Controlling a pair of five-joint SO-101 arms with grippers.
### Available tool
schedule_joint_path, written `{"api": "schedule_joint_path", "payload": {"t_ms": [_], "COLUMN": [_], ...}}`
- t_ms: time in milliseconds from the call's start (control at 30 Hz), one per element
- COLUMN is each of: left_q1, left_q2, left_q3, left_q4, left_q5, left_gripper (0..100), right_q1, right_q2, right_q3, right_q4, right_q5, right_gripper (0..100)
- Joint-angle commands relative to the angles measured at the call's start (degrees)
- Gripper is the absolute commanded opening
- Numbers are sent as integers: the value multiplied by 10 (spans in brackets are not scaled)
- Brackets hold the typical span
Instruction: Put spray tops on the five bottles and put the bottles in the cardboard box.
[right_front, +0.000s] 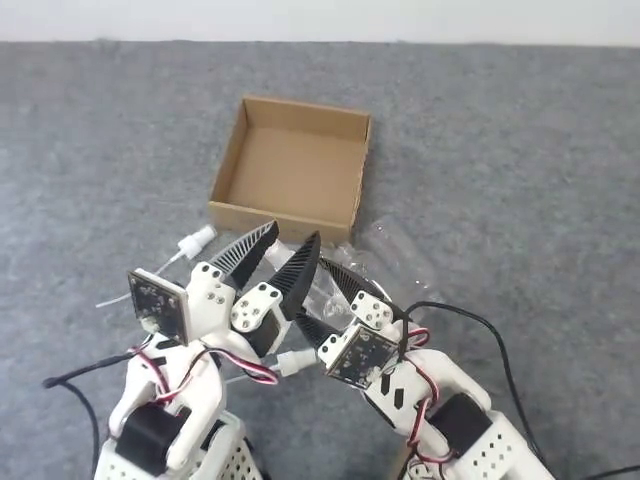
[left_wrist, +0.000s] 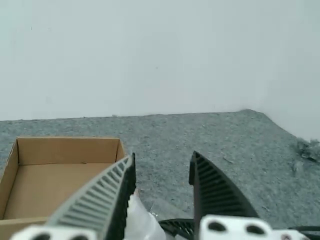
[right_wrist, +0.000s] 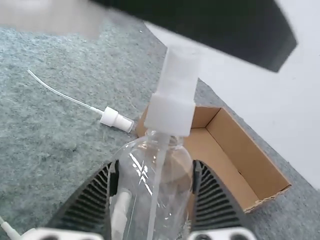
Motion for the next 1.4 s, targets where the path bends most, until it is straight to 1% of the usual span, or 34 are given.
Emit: {"api": "schedule_joint_path", "payload": {"t_ms": [0, 67, 133, 200, 400, 533, 700, 833, 967, 1367], "left_q1": [-3, -4, -11, -40, -111, -140, -139, -125, -105, -106], "left_q2": [-10, -10, -10, -10, -10, -10, -10, -10, -10, -10], "left_q3": [-38, -53, -61, -71, -90, -61, -16, -7, 9, 12], "left_q4": [25, 38, 40, 40, 39, -2, -48, -50, -53, -53], "left_q5": [-4, -4, -6, -6, -4, -4, -4, -9, -49, -48], "left_gripper": [165, 160, 134, 115, 108, 108, 108, 108, 108, 108], "right_q1": [-5, -5, -5, -5, -5, -5, -6, -6, -6, -6], "right_q2": [-11, -11, -11, -11, -11, -11, -11, -11, -11, -11], "right_q3": [-6, -6, -6, -6, -6, -20, -42, -44, -47, -68], "right_q4": [1, 0, 0, 0, 0, 5, 34, 35, 33, 36], "right_q5": [5, 5, 5, 5, 5, 4, 2, 2, 4, 2], "right_gripper": [7, 7, 7, 7, 7, 7, 7, 7, 7, 7]}}
